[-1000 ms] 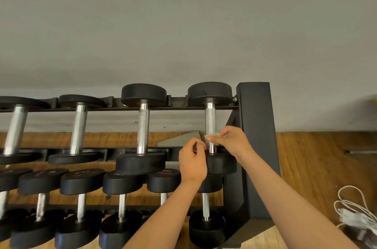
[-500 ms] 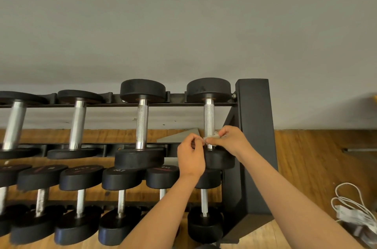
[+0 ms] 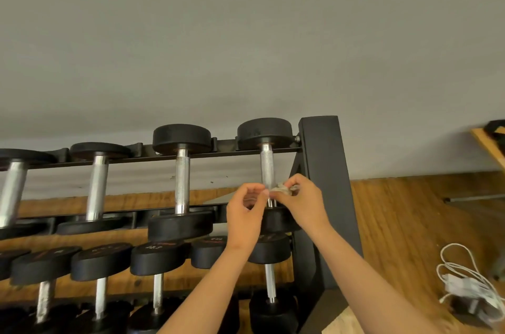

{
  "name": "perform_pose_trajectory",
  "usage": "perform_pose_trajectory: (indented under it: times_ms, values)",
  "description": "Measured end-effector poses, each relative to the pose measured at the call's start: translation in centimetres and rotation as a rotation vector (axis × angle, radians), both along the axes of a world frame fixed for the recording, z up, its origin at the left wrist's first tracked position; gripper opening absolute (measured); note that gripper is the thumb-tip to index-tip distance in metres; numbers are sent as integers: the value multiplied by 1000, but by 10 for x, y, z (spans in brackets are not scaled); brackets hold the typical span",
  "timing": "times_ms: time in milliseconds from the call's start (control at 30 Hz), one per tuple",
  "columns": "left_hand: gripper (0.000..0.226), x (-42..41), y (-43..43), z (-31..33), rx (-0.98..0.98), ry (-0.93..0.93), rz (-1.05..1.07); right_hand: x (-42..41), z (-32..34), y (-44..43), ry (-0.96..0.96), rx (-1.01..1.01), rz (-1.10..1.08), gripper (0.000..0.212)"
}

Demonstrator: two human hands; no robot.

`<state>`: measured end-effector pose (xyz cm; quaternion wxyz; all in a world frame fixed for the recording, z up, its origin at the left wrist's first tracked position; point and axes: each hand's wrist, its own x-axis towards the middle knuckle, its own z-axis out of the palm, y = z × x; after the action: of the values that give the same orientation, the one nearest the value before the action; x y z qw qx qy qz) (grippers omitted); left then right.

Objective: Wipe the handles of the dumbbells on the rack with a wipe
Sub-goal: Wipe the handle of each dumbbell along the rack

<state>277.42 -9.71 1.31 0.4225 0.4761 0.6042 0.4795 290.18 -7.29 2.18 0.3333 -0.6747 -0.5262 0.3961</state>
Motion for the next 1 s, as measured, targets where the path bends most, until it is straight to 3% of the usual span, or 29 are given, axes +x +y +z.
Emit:
perform_pose_trajectory:
  times_ms: [167,333,467,567,700,833,1000]
  values:
    - [12,-14,16,8,-147,90,-242,-4,4,-3,-41,6,138,19]
    - [7,-33,33,0,-218,178,-275,-6,-2,-10,1,24,181,21]
    - [10,-33,43,-5,-314,330,-372,-2,-5,-9,-133,18,223,16]
    - [16,-27,48,-5,-302,441,-303,1,-6,-9,-155,-8,253,17]
    - [22,-25,47,-4,-321,368,-270,-1,-14,-15,-105,6,211,16]
    - [2,-27,42,-5,-344,304,-332,-4,-24,-22,-39,41,166,13]
    - [29,-29,40,-6,-393,238,-351,-6,-25,-27,140,34,103,16]
